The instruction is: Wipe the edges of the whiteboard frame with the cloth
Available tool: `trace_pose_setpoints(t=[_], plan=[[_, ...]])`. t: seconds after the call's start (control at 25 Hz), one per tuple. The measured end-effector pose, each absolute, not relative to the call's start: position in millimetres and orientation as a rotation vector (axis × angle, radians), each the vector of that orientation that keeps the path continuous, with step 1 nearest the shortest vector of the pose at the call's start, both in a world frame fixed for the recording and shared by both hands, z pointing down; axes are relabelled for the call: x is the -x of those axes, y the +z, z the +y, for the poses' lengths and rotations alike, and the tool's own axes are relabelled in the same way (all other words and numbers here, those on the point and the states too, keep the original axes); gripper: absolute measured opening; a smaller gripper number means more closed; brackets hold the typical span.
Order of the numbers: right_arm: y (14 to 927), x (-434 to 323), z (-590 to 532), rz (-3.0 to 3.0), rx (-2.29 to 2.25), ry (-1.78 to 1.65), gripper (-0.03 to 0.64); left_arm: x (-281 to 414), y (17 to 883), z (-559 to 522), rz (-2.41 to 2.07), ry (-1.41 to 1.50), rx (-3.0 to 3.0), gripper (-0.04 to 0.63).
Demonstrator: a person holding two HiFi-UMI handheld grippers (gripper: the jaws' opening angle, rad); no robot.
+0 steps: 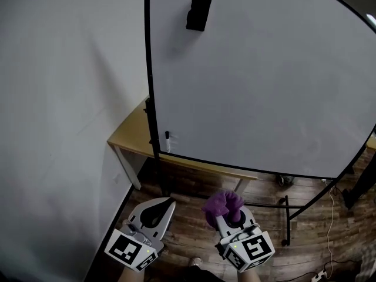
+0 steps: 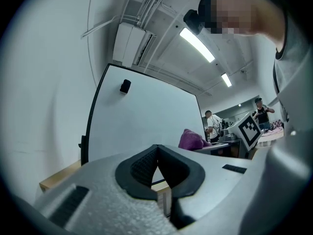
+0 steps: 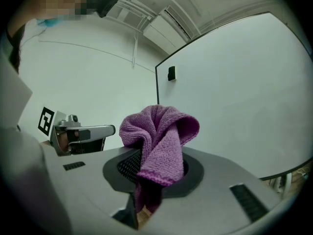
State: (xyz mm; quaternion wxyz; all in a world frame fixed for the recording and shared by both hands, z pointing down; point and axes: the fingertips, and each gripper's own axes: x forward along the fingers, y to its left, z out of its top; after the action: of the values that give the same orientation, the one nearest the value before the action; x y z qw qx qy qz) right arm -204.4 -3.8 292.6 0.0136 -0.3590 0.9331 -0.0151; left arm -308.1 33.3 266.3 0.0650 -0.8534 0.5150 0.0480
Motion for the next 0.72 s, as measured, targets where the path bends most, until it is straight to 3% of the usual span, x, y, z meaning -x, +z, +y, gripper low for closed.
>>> trace_pose_setpoints(t=[0.72], plan=[[310.8,218.5,-102.4,2.96,1.102,-0.093,0.067,299.9,276.9,-62.4,1.526,0.05,2.633,0.017]])
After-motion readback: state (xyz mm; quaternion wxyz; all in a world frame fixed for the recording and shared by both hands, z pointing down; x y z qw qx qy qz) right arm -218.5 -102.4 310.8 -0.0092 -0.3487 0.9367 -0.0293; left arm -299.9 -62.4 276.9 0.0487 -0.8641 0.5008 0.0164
